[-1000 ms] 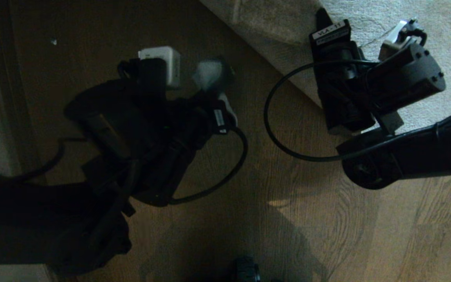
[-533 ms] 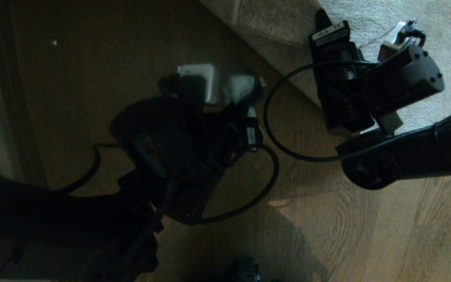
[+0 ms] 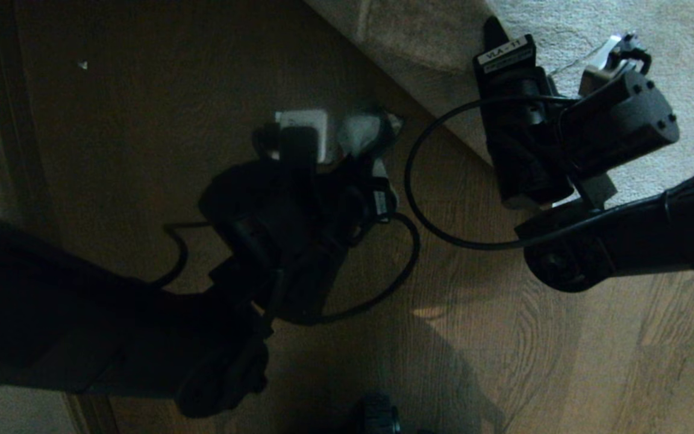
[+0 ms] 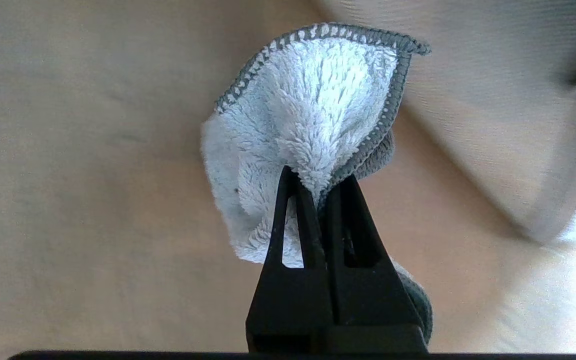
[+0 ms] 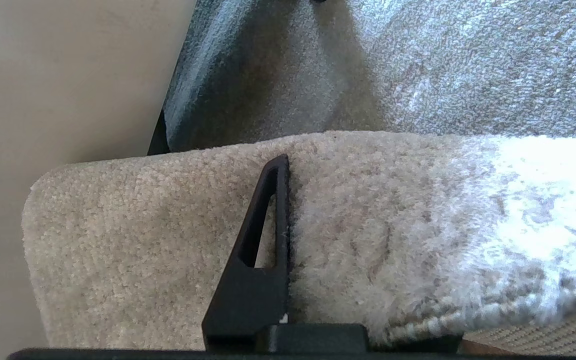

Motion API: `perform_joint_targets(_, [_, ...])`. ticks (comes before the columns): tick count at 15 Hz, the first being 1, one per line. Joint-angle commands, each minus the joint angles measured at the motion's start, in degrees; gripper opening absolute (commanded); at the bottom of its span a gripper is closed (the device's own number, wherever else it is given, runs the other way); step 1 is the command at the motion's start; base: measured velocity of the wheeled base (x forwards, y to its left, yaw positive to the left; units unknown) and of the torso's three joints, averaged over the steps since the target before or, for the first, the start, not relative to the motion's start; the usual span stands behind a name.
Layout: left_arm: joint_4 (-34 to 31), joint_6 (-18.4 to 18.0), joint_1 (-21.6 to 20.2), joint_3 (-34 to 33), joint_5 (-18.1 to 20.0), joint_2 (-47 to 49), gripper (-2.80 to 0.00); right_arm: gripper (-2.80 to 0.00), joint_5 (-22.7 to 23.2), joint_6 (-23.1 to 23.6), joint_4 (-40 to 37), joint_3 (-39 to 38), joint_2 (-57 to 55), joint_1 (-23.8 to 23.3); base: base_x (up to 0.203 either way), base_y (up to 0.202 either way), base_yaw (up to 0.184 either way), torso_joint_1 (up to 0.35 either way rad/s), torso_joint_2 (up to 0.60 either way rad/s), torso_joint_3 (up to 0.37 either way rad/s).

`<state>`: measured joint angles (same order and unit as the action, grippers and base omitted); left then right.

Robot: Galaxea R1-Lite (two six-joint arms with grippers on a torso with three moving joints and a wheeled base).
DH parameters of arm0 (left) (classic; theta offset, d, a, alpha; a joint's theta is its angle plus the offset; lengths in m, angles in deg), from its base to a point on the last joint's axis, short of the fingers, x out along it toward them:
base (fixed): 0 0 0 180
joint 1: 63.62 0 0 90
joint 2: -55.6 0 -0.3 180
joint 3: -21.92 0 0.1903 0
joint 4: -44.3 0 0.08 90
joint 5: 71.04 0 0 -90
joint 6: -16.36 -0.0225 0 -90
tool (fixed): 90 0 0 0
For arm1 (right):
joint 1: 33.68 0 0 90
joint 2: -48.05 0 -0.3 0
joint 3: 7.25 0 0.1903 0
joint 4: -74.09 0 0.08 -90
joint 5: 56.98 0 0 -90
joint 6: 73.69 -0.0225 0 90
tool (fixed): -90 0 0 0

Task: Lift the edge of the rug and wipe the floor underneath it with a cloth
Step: Wipe the floor under the carpet with a rag

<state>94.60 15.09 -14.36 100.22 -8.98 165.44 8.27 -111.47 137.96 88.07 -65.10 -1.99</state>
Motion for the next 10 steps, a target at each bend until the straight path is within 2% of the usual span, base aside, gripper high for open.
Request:
perform_joint_targets(1, [0.4,0.0,-4.9,2.3,0.1,0.7,-2.8,-2.8,-0.2,-0.2,2.7,0.0,-0.1,0.0,0.0,0.0,0.0,0.0,0.0,0.0])
perform_joint_targets(3, [0.1,-0.1,-9.2,5.3,0.3,0.6,-2.8,-2.8,-0.1,-0.2,2.7,0.0,-0.1,0.1,0.0,0.0,0.0,0.0,0.0,0.0])
perform_joint_targets(6, [-0.1,-0.7,-14.4,6.0,1.1,-1.0,-2.8,-2.8,-0.1,-0.2,2.7,0.0,-0.1,0.0,0.0,0.0,0.0,0.0,0.0,0.0])
perform_joint_targets(10, [-0.4,-0.8,-19.0,5.9,2.4,-3.8,-2.8,-2.8,-0.1,-0.1,2.7,-0.1,0.0,0.1,0.0,0.0,0.0,0.0,0.0,0.0])
